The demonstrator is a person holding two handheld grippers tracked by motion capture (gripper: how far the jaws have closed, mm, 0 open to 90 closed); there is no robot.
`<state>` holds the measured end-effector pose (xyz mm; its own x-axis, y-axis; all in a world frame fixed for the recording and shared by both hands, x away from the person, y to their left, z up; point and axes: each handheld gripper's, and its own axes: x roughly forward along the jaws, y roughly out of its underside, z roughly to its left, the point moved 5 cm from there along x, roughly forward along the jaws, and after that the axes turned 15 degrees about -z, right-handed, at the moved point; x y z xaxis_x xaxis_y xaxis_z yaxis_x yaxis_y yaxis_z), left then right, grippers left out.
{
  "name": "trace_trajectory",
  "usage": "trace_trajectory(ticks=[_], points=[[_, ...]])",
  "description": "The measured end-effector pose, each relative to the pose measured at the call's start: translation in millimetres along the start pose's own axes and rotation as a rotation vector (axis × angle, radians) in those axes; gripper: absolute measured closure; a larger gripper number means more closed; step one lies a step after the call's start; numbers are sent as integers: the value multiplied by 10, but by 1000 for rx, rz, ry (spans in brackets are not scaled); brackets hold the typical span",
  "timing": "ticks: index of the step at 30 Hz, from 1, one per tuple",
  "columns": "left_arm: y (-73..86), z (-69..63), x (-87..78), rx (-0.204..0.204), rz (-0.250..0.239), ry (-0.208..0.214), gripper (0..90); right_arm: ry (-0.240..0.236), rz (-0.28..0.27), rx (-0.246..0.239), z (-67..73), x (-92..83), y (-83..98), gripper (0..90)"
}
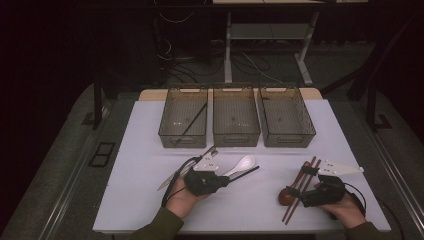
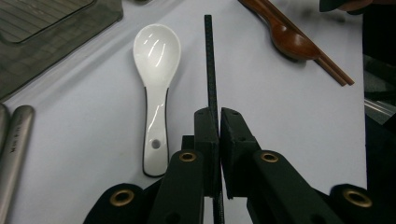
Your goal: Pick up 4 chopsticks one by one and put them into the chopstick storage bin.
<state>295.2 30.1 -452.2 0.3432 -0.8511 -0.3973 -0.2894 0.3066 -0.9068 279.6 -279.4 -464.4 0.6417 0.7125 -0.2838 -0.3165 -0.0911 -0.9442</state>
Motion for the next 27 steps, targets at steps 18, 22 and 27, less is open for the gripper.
trace_trajectory(ticks=[18,22,27], points=[[-61,177,-266,-2,-35,-16,850,1,2,7,0,-3,0,13],[-70,206,-317,3,-36,-15,850,2,2,8,0,-3,0,13],[-91,249,-384,1,-44,-28,850,4,2,11,-1,-5,0,13]])
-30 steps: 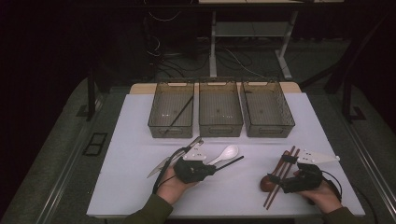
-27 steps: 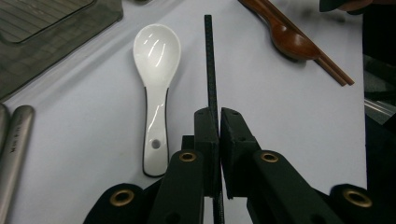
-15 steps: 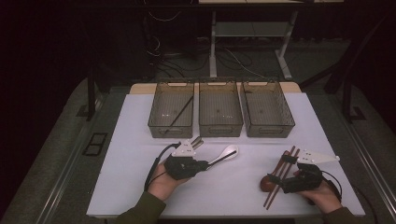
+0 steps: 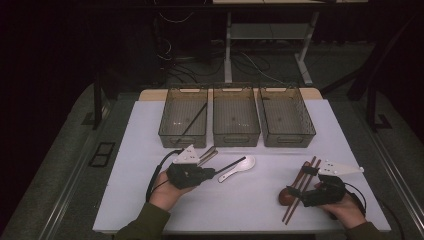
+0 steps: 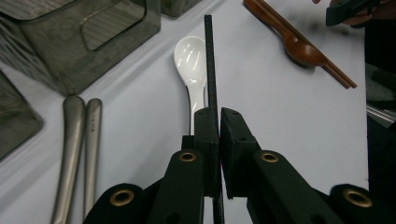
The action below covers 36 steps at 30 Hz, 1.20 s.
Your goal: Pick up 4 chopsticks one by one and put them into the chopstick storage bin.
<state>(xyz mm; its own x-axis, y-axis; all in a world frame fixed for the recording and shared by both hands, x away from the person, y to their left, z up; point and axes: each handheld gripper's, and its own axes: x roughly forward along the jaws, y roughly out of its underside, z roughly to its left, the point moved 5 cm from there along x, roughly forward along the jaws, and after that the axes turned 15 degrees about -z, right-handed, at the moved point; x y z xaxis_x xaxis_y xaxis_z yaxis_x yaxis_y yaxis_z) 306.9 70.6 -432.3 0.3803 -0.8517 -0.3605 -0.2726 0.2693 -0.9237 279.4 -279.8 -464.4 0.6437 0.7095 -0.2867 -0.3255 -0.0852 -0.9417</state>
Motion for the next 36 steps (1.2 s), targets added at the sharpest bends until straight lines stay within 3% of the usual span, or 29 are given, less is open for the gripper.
trace_trajectory(ticks=[24,36], points=[[-278,384,-147,-16,-63,-96,850,7,5,-3,-9,10,8,13],[-518,704,-158,-7,-68,-164,850,7,3,3,-13,14,6,13]])
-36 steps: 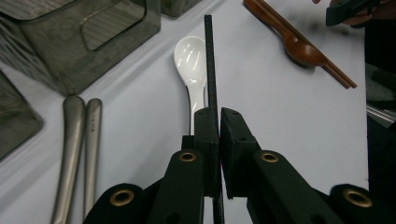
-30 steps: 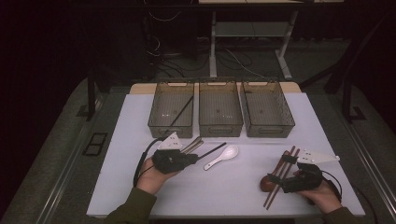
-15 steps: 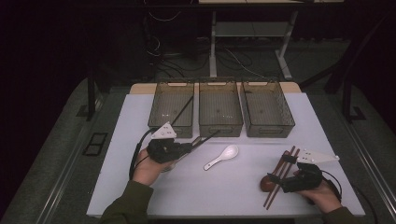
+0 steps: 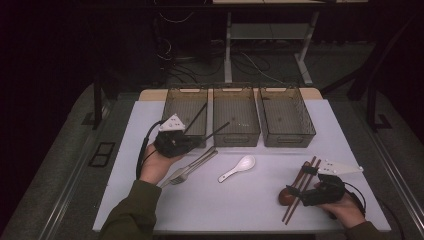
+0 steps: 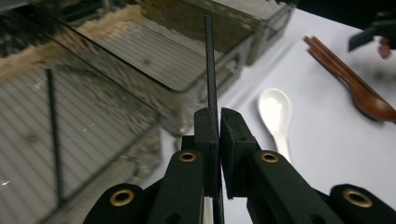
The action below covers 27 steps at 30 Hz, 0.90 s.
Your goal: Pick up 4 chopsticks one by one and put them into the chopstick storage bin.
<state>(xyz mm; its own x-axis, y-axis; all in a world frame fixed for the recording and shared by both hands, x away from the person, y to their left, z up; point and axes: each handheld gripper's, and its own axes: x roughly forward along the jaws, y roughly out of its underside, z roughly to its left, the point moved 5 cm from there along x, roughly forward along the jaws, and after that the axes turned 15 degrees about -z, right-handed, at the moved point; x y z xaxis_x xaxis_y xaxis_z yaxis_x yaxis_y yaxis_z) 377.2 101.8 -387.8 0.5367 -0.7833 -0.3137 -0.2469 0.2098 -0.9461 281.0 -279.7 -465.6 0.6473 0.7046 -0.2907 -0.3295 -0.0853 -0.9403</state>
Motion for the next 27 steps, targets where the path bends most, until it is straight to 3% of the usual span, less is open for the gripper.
trace_trajectory(ticks=[18,27], points=[[-291,671,100,-69,-19,-139,850,2,-1,1,-2,0,0,13],[-345,969,227,-70,-4,-232,850,2,-3,-1,5,-5,2,13]])
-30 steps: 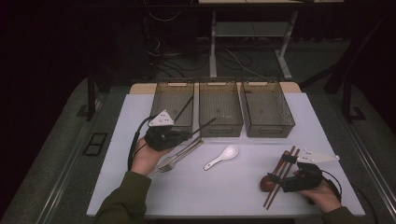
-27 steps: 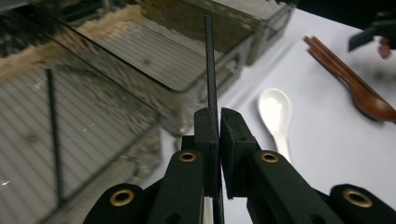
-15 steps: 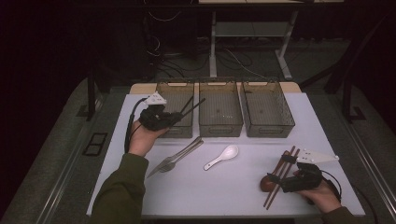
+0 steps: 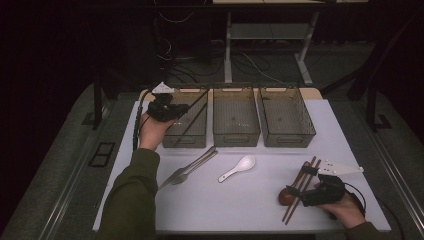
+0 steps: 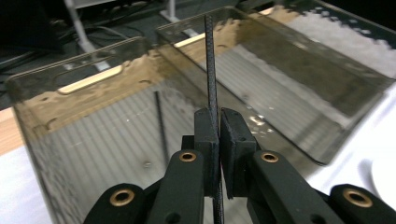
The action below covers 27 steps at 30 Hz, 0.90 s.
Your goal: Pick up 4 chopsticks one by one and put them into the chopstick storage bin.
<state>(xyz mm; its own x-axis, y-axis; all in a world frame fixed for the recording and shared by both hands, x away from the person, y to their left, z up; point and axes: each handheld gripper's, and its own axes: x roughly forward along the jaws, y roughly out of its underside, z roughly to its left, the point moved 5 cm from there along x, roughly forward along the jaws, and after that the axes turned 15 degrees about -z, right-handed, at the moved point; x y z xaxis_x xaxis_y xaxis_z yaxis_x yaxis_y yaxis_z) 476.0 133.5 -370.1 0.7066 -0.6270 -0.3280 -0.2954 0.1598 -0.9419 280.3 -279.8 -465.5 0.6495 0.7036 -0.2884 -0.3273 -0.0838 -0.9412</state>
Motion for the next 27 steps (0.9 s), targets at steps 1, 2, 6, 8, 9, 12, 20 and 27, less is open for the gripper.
trace_trajectory(ticks=[1,2,6,8,9,12,20,27], points=[[3,34,23,-1,5,-13,850,0,0,-1,0,-1,0,13],[8,66,51,-12,0,-26,850,0,0,-1,-1,0,1,13],[32,174,159,-39,7,-54,850,0,3,3,-3,5,3,13],[49,207,224,-48,12,-66,850,0,3,4,0,4,3,13],[55,221,256,-58,12,-70,850,0,3,4,1,2,2,13],[100,254,344,-54,36,-90,850,0,3,5,0,2,3,13],[233,288,482,-85,73,-105,848,-3,-1,3,-3,-10,2,13],[221,302,528,-82,68,-124,764,-5,-4,-3,-3,-10,2,13]])
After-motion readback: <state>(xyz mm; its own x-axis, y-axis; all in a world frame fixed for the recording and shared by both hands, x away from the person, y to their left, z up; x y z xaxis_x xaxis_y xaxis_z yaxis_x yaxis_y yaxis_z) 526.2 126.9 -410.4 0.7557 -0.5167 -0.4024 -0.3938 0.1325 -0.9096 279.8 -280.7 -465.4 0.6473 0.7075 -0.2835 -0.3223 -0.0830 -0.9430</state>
